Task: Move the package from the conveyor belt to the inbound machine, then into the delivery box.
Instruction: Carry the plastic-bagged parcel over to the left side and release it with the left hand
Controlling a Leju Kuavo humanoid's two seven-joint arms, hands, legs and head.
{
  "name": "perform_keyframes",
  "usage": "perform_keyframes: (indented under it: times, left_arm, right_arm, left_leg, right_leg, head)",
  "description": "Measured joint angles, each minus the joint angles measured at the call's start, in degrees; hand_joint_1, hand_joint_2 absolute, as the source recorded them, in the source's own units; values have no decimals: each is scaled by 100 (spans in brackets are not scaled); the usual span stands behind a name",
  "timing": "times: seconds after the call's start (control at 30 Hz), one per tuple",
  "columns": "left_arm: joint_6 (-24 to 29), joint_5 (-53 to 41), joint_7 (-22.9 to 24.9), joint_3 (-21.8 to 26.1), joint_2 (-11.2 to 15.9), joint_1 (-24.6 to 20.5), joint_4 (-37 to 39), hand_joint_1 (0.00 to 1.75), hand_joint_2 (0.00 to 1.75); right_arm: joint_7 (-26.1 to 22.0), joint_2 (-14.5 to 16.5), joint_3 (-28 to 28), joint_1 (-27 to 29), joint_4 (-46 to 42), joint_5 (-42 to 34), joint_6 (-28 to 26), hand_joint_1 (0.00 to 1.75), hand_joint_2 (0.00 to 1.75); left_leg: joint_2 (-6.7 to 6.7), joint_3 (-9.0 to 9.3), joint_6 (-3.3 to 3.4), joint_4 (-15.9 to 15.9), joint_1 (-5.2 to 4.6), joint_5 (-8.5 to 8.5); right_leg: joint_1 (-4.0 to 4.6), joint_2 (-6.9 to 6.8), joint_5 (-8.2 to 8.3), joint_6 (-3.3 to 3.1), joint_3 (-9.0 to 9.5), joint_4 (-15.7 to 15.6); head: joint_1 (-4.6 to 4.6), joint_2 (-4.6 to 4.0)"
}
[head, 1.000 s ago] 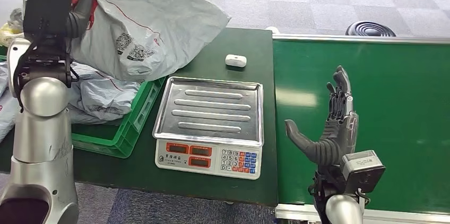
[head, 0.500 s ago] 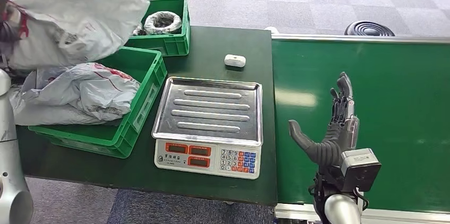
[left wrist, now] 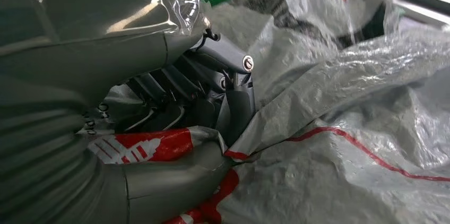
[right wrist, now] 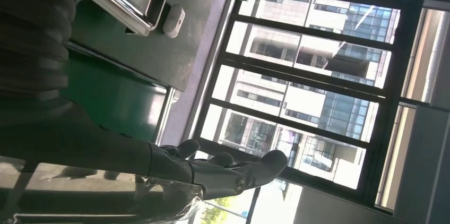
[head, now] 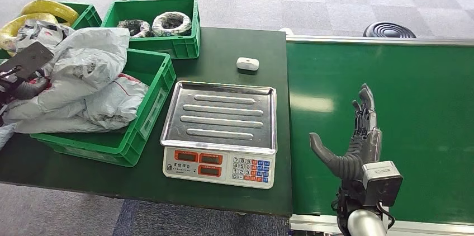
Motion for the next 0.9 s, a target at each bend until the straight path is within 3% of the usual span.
perform_keyframes:
  times: [0.17, 0.2, 0.3, 0.33, 0.47, 0.53, 0.63, 0.77, 0.83, 0.9]
  left_arm:
    - [-265, 451, -96, 68, 64, 208, -115, 169, 175]
    - [-356, 607, -127, 96, 90, 285, -162, 158, 175]
    - [-356, 678, -143, 126, 107, 324, -194, 33, 175]
    - [-335, 737, -166, 137, 105, 326, -198, 0, 175]
    - [-79, 1244, -369, 257, 12, 335, -339, 0, 175]
    - [385, 1480, -411, 358, -109, 348, -535, 0, 175]
    - [1799, 1511, -467, 530, -367, 371, -970, 0, 175]
    - [4345, 1708, -1255, 826, -819, 468, -1808, 0, 175]
    - [5128, 1896, -1668, 908, -996, 586, -2231, 0, 175]
    - [5543, 1986, -1932, 939, -1132, 709, -2600, 0, 175]
  right_arm:
    - [-55, -121, -19, 23, 40, -80, 11, 0, 175]
    - [-72, -168, -25, 30, 56, -105, 16, 0, 175]
    - [-76, -202, -26, 30, 74, -110, 19, 0, 175]
    - [-77, -211, -26, 30, 79, -114, 18, 0, 175]
    - [-121, -241, -32, 27, 94, -170, 38, 0, 175]
    - [-171, -248, -47, 41, 97, -189, 62, 0, 175]
    - [-232, -246, -79, 133, 89, -151, 86, 0, 175]
    - [-260, -198, -78, 297, 72, -85, 86, 0, 175]
    - [-282, -177, -68, 368, 72, -77, 49, 0, 175]
    - [-324, -169, -61, 433, 72, -81, -1, 0, 175]
  left_leg:
    - [0, 2, 0, 0, 0, 1]
    - [-1, 3, 0, 0, 0, 1]
    - [-1, 3, 0, 0, 1, 1]
    - [-1, 3, 0, 0, 1, 1]
    - [-2, 3, 0, 1, 0, 1]
    - [-3, 3, 0, 2, 0, 1]
    - [-3, 2, 0, 3, 0, 0]
    - [-1, 1, 1, 2, 0, -2]
    - [-3, 1, 1, 1, 0, -2]
    - [-7, 0, 1, 1, 0, -2]
  right_leg:
    - [0, -1, 1, -1, 2, 0]
    - [0, -1, 1, -1, 2, 1]
    - [1, 0, 2, -2, 2, 1]
    - [1, -1, 1, -2, 2, 1]
    - [0, -2, 1, -1, 2, 0]
    - [0, -1, 2, -1, 1, 0]
    - [0, -1, 2, -1, 1, 0]
    - [0, -1, 2, -1, -1, -1]
    - [0, -2, 1, -1, -2, -2]
    - [0, -6, 0, -1, 0, -2]
  head:
    - [0, 0]
    - [-1, 0]
    - [-1, 0]
    - [0, 0]
    - [0, 0]
    - [0, 0]
    - [0, 0]
    - [-2, 0]
    - [-1, 0]
    - [-1, 0]
